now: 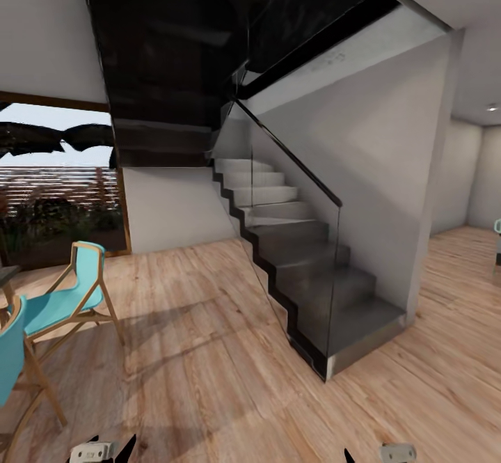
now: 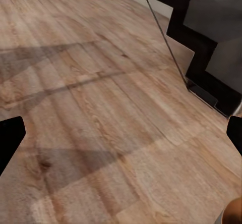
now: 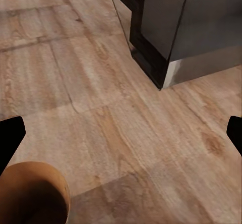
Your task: Put the three can of soda from the living room inside the tash can in the kitchen.
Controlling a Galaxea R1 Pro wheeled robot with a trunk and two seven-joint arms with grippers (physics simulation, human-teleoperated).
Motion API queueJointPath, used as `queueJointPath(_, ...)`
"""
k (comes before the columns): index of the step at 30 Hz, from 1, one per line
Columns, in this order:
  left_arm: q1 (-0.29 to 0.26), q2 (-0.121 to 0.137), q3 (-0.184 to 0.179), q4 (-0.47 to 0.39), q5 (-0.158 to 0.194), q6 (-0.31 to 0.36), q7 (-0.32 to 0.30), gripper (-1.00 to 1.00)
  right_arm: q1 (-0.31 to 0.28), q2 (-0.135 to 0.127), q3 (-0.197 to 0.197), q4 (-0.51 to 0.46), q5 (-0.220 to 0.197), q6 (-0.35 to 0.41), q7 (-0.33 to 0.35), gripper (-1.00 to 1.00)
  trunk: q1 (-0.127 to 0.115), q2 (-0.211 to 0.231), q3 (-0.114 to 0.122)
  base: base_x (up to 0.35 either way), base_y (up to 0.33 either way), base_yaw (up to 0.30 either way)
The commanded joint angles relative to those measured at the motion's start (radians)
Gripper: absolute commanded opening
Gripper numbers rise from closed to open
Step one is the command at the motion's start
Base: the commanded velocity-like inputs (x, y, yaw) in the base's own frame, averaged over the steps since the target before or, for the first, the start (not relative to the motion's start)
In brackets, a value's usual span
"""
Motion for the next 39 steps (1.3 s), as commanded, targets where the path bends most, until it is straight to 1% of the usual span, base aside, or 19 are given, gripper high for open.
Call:
queueJointPath(1,0.0,0.0,0.0,-0.001,0.001,0.001,0.0,1.0,0.0,0.0,0.0,-0.001,-0.002,0.0,0.0,1.0,0.0,0.0,0.0,0.183,-0.1,0.02)
queueJointPath(6,0.0,0.001,0.0,-0.006,0.004,0.005,-0.001,1.0,0.0,0.001,0.0,-0.018,-0.009,0.006,0.001,1.0,0.0,0.0,0.0,0.123,-0.054,0.011)
queueJointPath(8,0.001,0.001,0.0,-0.009,0.005,0.008,-0.002,1.0,0.0,0.006,0.0,-0.043,-0.011,0.034,0.003,1.0,0.0,0.0,0.0,0.036,-0.015,0.003)
queueJointPath(9,0.001,0.001,0.0,-0.009,0.005,0.008,-0.002,1.0,0.0,0.006,0.0,-0.043,-0.011,0.034,0.003,1.0,0.0,0.0,0.0,0.032,-0.013,0.003)
queueJointPath(10,0.001,0.0,0.0,-0.008,0.003,0.01,-0.002,1.0,-0.001,0.018,0.0,-0.061,-0.011,0.084,0.004,1.0,0.0,0.0,0.0,0.021,-0.009,0.002)
queueJointPath(13,0.001,0.0,0.0,-0.005,-0.001,0.012,-0.002,1.0,-0.021,0.038,0.0,-0.081,-0.01,0.225,0.004,1.0,0.0,0.0,0.0,0.013,-0.006,0.001)
queueJointPath(14,0.001,0.0,0.0,-0.005,-0.001,0.012,-0.002,1.0,-0.021,0.038,0.0,-0.081,-0.01,0.225,0.004,1.0,0.0,0.0,0.0,0.011,-0.004,0.001)
queueJointPath(17,0.001,0.0,0.0,-0.002,-0.004,0.013,-0.002,1.0,-0.068,0.05,0.0,-0.09,-0.008,0.391,0.004,1.0,0.0,0.0,0.0,0.007,-0.003,0.001)
queueJointPath(18,0.001,0.001,0.0,0.001,-0.006,0.013,-0.002,1.0,-0.151,0.06,0.001,-0.09,-0.005,0.586,0.004,1.0,0.0,0.0,0.0,0.002,-0.001,0.0)
queueJointPath(19,0.001,0.001,0.0,0.002,-0.006,0.013,-0.003,1.0,-0.196,0.065,0.004,-0.089,-0.003,0.671,0.004,1.0,0.0,0.0,0.0,0.001,0.0,0.0)
queueJointPath(24,0.001,0.001,-0.001,0.007,-0.007,0.013,-0.004,1.0,-0.322,0.078,0.035,-0.073,-0.001,0.878,0.004,1.0,0.0,0.0,0.0,0.0,0.0,0.0)
queueJointPath(27,0.001,0.001,-0.001,0.02,-0.007,0.013,-0.004,1.0,-0.407,0.082,0.061,-0.03,-0.001,0.993,0.003,1.0,0.0,0.0,0.0,0.0,0.0,0.0)
queueJointPath(29,0.001,0.001,0.0,0.03,-0.006,0.012,-0.004,1.0,-0.469,0.085,0.073,0.015,-0.001,1.049,0.002,1.0,0.0,0.0,0.0,0.0,0.0,0.0)
queueJointPath(32,0.001,0.001,0.0,0.04,-0.006,0.012,-0.003,1.0,-0.564,0.087,0.083,0.101,0.0,1.1,0.001,1.0,0.0,0.0,0.0,0.0,0.0,0.0)
queueJointPath(35,0.001,0.001,0.0,0.045,-0.006,0.012,-0.002,1.0,-0.658,0.087,0.088,0.2,0.001,1.126,0.0,1.0,0.0,0.0,0.0,0.0,0.0,0.0)
queueJointPath(36,0.0,0.001,0.0,0.047,-0.006,0.012,-0.002,1.0,-0.716,0.087,0.09,0.265,0.002,1.134,-0.002,1.0,0.0,0.0,0.0,0.0,0.0,0.0)
queueJointPath(37,0.0,0.001,0.0,0.048,-0.006,0.012,-0.002,1.0,-0.742,0.087,0.09,0.297,0.003,1.136,-0.007,1.0,0.0,0.0,0.0,0.0,0.0,0.0)
queueJointPath(38,0.0,0.001,0.0,0.05,-0.005,0.012,-0.002,1.0,-0.785,0.088,0.091,0.352,0.004,1.139,-0.025,1.0,0.0,0.0,0.0,0.0,0.0,0.0)
queueJointPath(39,0.0,0.001,0.0,0.05,-0.005,0.012,-0.002,1.0,-0.801,0.088,0.092,0.374,0.004,1.139,-0.038,1.0,0.0,0.0,0.0,0.0,0.0,0.0)
